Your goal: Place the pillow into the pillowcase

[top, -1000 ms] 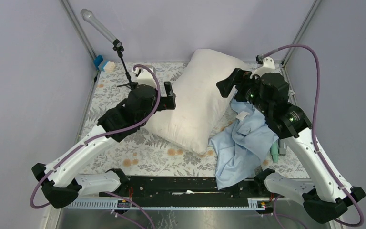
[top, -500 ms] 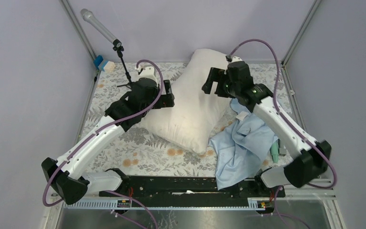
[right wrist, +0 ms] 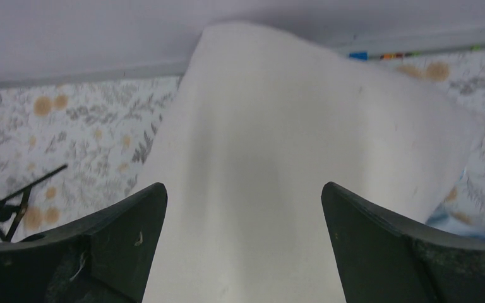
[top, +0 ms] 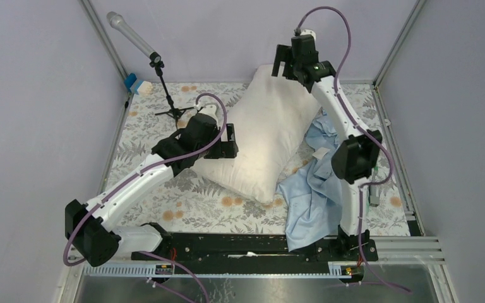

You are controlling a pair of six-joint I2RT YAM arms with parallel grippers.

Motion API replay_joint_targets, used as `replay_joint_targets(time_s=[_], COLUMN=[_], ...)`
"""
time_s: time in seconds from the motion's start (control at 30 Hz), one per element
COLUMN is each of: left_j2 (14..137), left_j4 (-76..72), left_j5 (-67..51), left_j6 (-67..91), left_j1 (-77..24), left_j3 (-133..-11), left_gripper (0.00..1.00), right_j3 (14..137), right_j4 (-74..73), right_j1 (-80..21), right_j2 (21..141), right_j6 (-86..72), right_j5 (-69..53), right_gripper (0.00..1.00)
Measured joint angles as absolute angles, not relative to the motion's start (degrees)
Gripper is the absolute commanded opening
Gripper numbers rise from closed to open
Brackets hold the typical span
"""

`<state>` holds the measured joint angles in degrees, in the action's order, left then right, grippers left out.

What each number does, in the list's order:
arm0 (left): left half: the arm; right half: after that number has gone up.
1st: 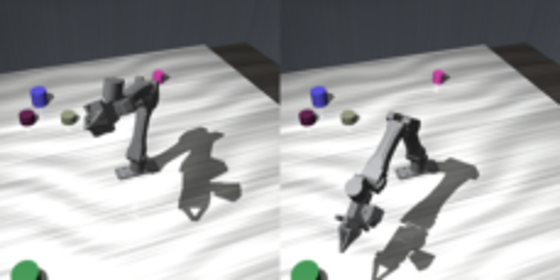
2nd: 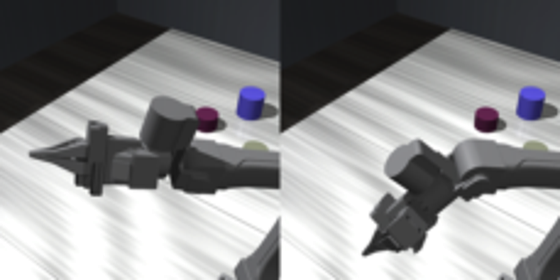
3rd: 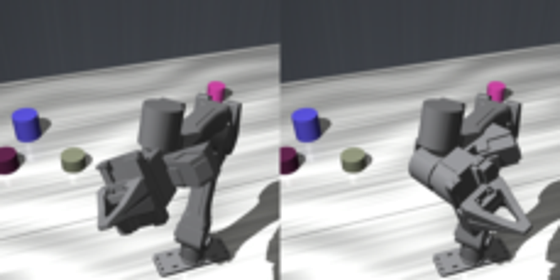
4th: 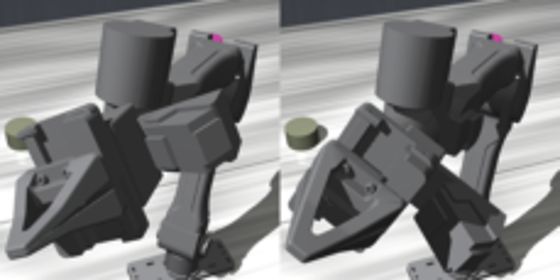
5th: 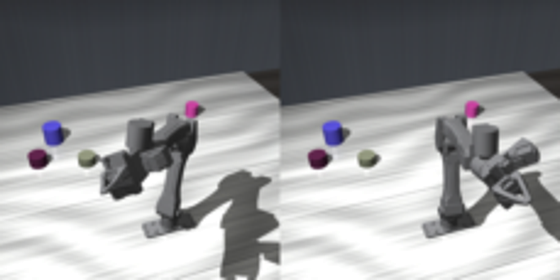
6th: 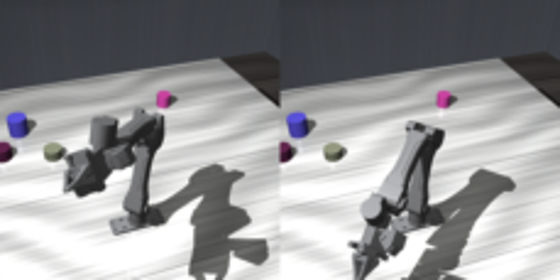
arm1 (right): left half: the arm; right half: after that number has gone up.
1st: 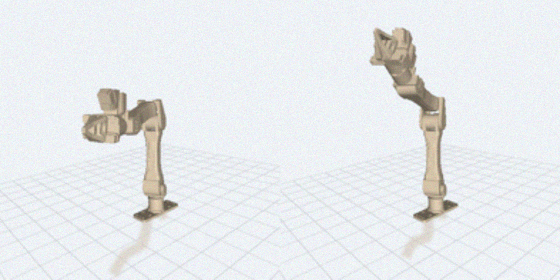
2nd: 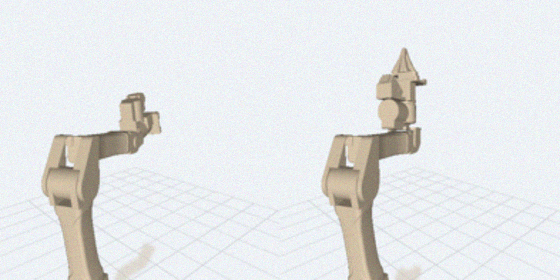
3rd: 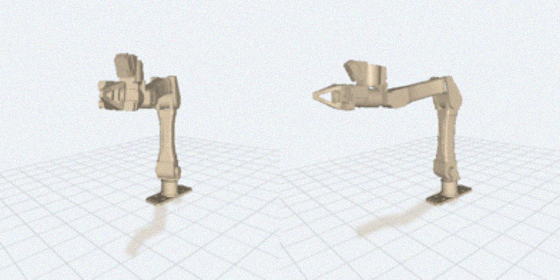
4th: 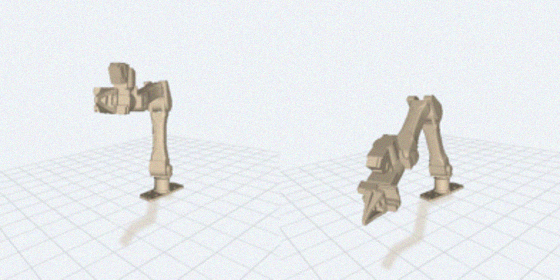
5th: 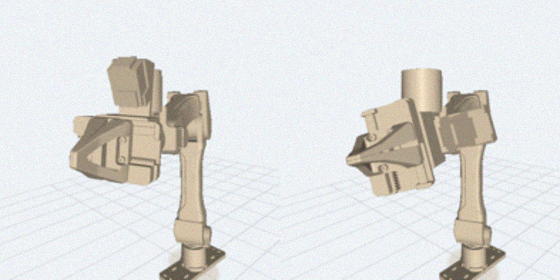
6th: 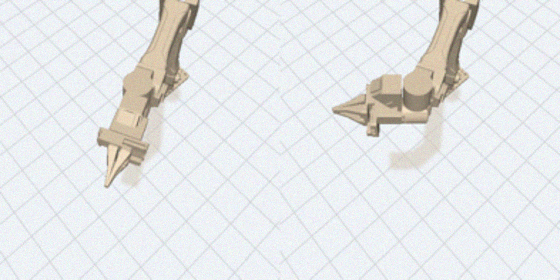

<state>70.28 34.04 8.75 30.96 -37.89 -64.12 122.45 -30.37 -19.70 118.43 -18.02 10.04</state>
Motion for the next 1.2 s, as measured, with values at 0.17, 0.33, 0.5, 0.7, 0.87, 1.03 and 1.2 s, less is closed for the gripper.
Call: replay_joint_targets(time_s=[0.17, 0.33, 0.5, 0.7, 0.87, 1.03, 1.2], left_j2=[75.5, 80.4, 80.6, 78.7, 74.2, 68.5, 62.8], left_j4=[34.1, 33.3, 29.1, 25.4, 29.7, 39.3, 47.0], left_j5=[8.1, 8.3, 8.4, 10.7, 14.1, 18.0, 22.0], left_j6=[31.3, 32.1, 35.4, 38.0, 37.7, 35.7, 32.6], left_j1=[-37.9, -37.9, -37.9, -37.9, -36.7, -30.1, -22.9], left_j3=[-65.0, -65.9, -63.7, -60.4, -61.1, -66.6, -72.7], left_gripper=[0.99, 0.84, 0.2, 0.0, 0.0, 0.0, 0.0], right_j3=[146.7, 147.3, 140.2, 138.0, 136.5, 133.6, 123.0], right_j4=[-36.6, -39.6, -38.4, -36.7, -38.2, -43.5, -43.7], right_j1=[-19.0, -17.1, -15.5, -15.4, -15.8, -18.2, -24.8], right_j2=[135.0, 140.2, 140.3, 139.9, 136.4, 130.1, 117.9], right_j6=[-13.7, -12.8, -14.3, -17.1, -19.6, -21.5, -23.4], right_j5=[14.0, 13.9, 10.8, 6.2, 3.4, 1.1, 1.8], right_gripper=[0.99, 0.99, 0.78, 0.0, 0.0, 0.0, 0.0])
